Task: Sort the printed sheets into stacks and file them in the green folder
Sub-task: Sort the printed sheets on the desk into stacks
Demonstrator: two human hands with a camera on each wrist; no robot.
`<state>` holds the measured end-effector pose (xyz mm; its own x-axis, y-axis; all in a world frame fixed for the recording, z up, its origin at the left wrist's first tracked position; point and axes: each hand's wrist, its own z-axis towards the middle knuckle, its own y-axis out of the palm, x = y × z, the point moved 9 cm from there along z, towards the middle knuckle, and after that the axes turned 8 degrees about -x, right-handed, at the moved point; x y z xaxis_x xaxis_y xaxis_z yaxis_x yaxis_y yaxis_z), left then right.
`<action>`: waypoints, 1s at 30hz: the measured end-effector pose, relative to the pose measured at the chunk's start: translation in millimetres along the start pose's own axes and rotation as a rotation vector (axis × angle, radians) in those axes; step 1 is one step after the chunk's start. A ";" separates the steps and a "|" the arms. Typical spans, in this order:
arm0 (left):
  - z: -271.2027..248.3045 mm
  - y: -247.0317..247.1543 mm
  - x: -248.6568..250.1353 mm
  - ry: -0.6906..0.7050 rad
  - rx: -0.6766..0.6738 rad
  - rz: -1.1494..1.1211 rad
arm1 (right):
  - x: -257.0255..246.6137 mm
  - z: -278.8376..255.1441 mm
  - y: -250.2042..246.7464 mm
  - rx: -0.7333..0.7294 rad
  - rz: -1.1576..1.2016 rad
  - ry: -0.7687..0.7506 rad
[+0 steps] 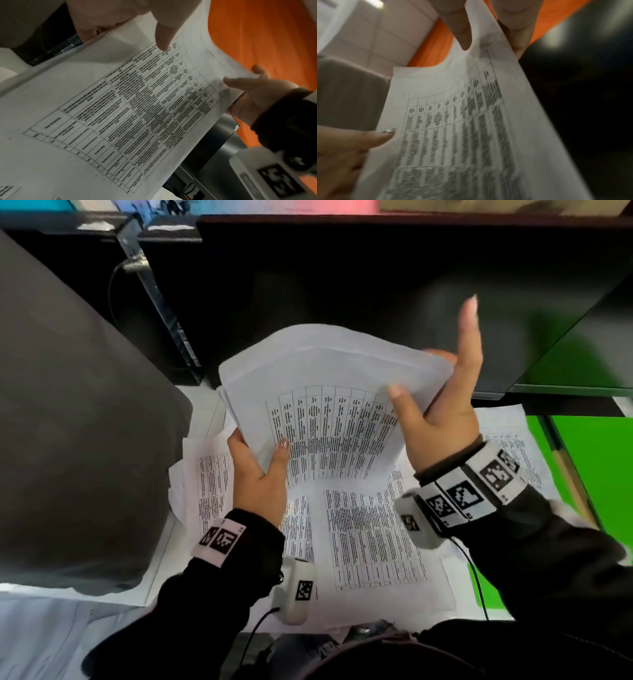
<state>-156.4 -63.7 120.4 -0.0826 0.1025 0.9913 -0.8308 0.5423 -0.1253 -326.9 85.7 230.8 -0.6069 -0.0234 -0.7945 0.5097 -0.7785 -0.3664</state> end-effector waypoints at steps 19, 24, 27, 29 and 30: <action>3.9 3.4 -37.2 -0.172 -0.070 0.076 | 35.1 2.3 -4.8 -0.008 0.125 0.156; 12.8 -9.2 -43.8 -0.207 0.008 0.052 | 84.8 -22.9 15.4 -0.229 0.059 0.517; 18.4 -14.7 -52.6 -0.240 0.025 0.039 | 109.3 -55.5 30.6 -0.413 0.027 0.684; 19.2 -13.6 -55.2 -0.251 0.003 0.032 | 118.7 -72.4 35.5 -0.489 0.091 0.729; 18.8 -12.4 -56.7 -0.258 -0.014 0.038 | 124.5 -80.3 37.1 -0.523 0.091 0.744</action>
<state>-151.7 -91.9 66.5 -0.2523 -0.0920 0.9633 -0.8167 0.5541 -0.1610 -334.6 104.3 79.4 -0.0936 0.4812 -0.8716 0.8577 -0.4055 -0.3160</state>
